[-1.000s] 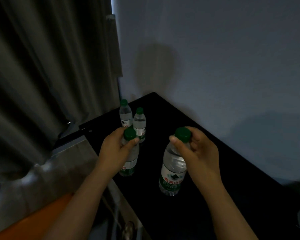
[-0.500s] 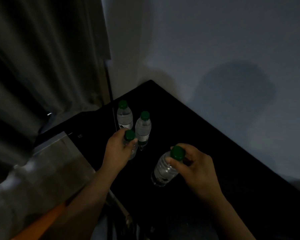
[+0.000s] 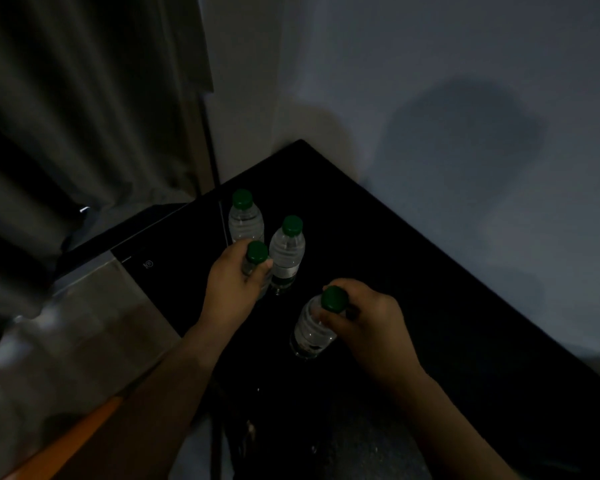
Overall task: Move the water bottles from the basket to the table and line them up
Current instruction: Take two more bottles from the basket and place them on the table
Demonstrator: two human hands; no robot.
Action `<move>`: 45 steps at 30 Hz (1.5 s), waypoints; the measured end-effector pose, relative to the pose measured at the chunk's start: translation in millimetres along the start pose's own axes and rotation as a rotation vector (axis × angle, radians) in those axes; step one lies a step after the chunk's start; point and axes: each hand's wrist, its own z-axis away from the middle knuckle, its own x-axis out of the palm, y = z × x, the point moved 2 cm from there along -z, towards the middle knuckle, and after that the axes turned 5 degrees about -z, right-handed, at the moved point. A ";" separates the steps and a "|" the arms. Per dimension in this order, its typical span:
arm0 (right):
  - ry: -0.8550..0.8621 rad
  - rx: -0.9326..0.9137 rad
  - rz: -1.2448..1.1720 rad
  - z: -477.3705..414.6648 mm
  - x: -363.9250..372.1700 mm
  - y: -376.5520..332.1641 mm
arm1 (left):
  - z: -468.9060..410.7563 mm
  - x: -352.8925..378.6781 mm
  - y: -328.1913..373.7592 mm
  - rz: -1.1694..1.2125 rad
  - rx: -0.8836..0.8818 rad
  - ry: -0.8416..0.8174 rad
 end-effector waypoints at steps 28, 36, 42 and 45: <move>-0.027 0.088 0.125 -56.4 38.5 11.5 | -3.5 -7.1 -1.7 -0.068 0.035 -0.018; -0.151 0.228 0.390 -39.6 12.1 14.5 | -14.6 -14.1 14.4 -0.206 0.029 -0.128; -0.381 0.355 0.636 -5.1 -6.8 25.0 | -22.4 -23.3 38.6 -0.348 0.052 -0.289; -0.382 0.381 0.569 11.7 -14.9 32.0 | -19.0 -31.0 64.7 -0.396 0.123 -0.347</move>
